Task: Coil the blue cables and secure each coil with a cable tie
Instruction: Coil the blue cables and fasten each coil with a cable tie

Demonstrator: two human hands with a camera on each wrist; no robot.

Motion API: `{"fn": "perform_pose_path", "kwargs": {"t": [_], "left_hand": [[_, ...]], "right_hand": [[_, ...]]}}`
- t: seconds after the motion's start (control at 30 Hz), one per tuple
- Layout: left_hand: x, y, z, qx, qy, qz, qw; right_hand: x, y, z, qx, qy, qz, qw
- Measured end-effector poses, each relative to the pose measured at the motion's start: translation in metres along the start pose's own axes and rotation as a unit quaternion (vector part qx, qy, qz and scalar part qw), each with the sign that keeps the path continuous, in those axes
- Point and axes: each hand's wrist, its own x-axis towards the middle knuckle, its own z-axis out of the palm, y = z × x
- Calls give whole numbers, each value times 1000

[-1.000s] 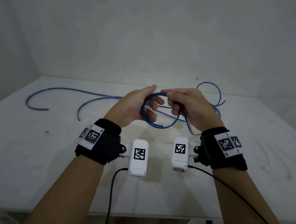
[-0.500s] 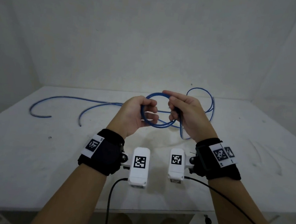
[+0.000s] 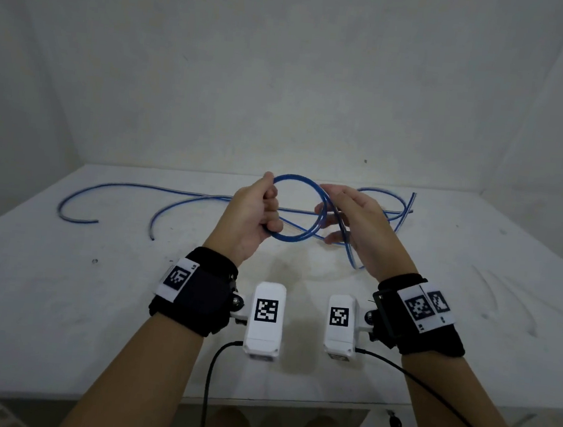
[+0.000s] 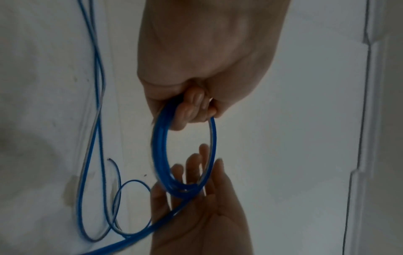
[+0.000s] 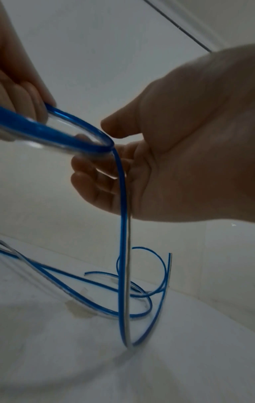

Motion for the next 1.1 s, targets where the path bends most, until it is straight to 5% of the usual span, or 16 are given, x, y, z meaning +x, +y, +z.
{"fn": "perform_pose_path", "kwargs": {"t": [0.37,0.53,0.77,0.93,1.1], "left_hand": [[7,-29,17,-91,89,48,991],[12,-31,8,-130,19,-15,991],[15,-13,-1,53,-63,-73,994],[19,-17,3,-73,-2,-32,997],[18,-23,3,-86,34,-2,996]], "right_hand": [[10,17,2,71,-39,16,997],[18,14,-7,144,-64,26,987],[23,5,-14,11,-111,27,993],[23,6,-10,-1,-48,21,999],[22,8,-8,46,-38,21,998]]}}
